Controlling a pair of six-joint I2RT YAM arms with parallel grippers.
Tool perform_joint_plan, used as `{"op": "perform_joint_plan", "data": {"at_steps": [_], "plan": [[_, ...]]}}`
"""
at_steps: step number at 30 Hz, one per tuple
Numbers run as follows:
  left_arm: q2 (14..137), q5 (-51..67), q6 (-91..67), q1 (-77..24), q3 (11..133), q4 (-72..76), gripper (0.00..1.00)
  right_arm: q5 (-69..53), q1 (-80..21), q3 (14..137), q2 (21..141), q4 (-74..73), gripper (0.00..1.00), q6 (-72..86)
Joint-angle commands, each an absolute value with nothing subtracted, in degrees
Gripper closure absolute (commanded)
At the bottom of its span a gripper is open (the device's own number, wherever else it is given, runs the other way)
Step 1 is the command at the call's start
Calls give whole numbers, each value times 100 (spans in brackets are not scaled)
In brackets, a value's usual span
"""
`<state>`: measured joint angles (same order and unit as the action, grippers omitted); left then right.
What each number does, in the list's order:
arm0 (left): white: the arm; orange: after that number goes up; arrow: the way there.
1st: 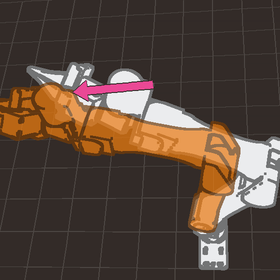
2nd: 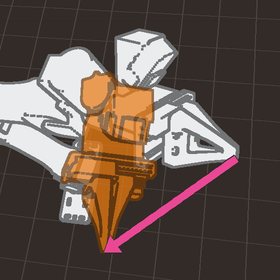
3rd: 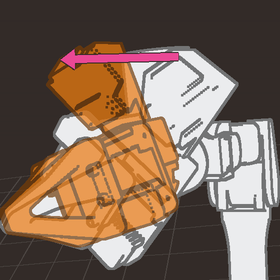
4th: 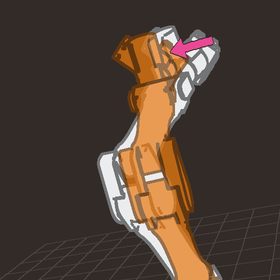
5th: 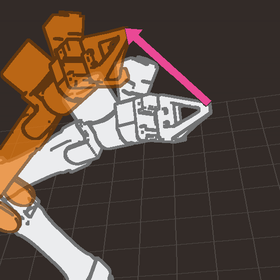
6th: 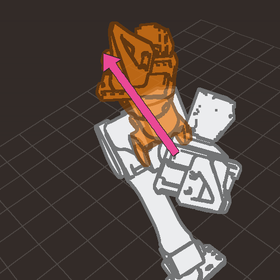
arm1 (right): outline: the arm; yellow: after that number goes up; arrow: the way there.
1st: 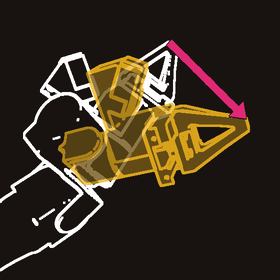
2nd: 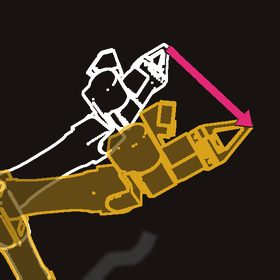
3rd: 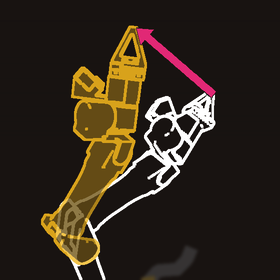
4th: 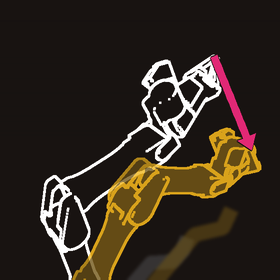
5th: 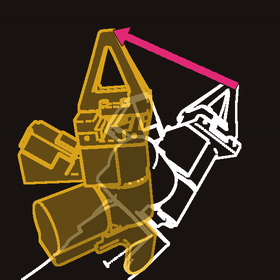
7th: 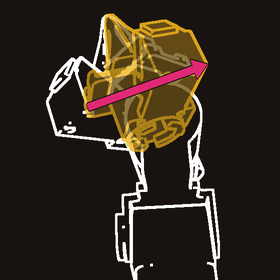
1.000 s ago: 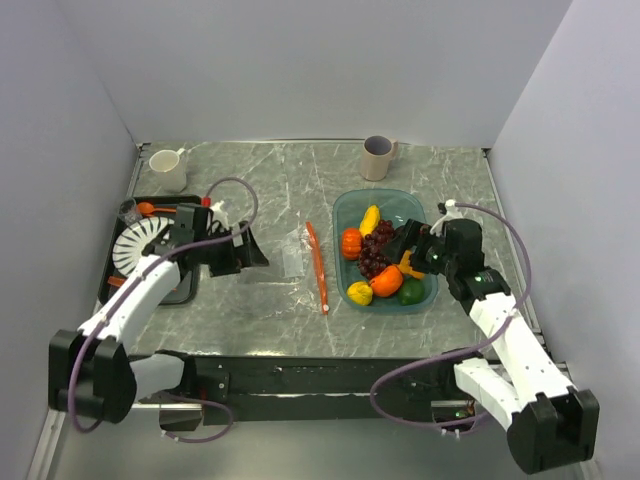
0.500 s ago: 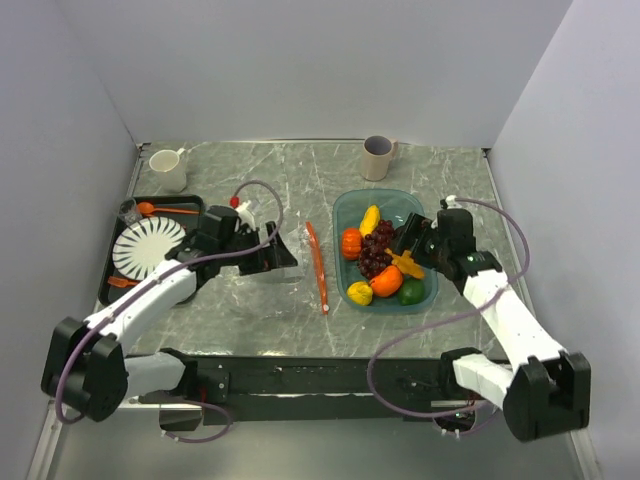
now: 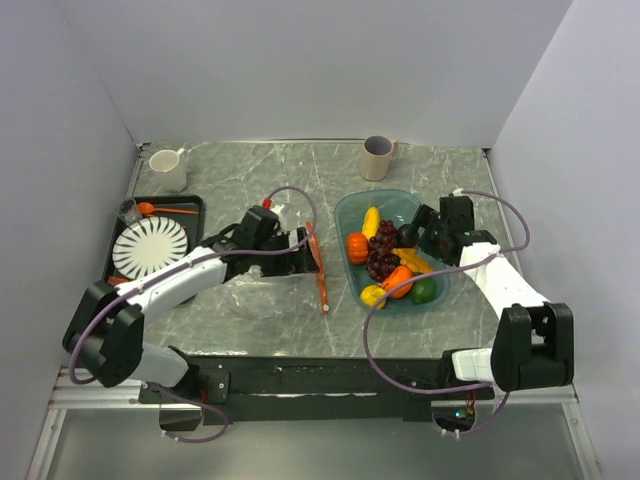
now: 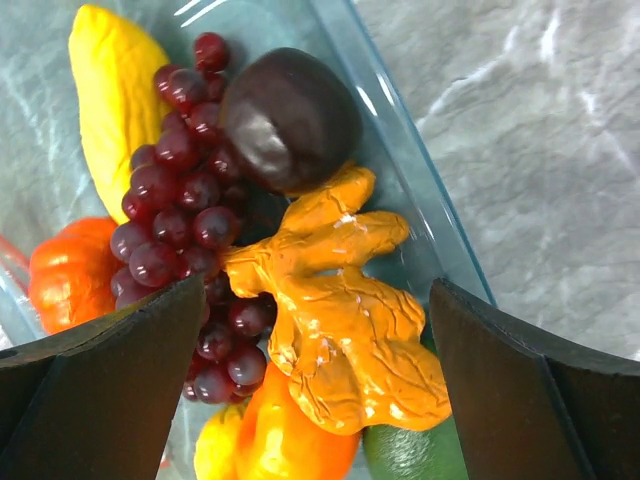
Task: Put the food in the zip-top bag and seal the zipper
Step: Adjust the bin at the center of the board.
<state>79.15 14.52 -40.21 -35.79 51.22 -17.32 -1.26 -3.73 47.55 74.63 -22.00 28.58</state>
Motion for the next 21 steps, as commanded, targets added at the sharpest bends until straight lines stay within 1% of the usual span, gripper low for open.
{"op": "perform_joint_plan", "data": {"at_steps": [1,5,10,14,17,21], "plan": [[8296,731,-4245,-3858,5659,-1977,1,-602,-299,4869,7059,-2022,0,2479],[8849,28,-4412,-4112,6186,-2381,1,-1141,-299,4869,6374,-2082,0,2452],[9491,-1078,-4649,-4368,6907,-3337,1,-1178,-308,4992,5529,-2363,0,2531],[10070,-1309,-4711,-4473,7521,-3734,1,-1265,-308,5194,5239,-2680,0,2513],[10483,-1598,-4737,-4526,7978,-4111,1,-1423,-316,5168,5125,-2672,0,2575],[10872,-1626,-4807,-4535,8410,-4368,2,-1529,-316,5080,5054,-2619,0,2663]]}}
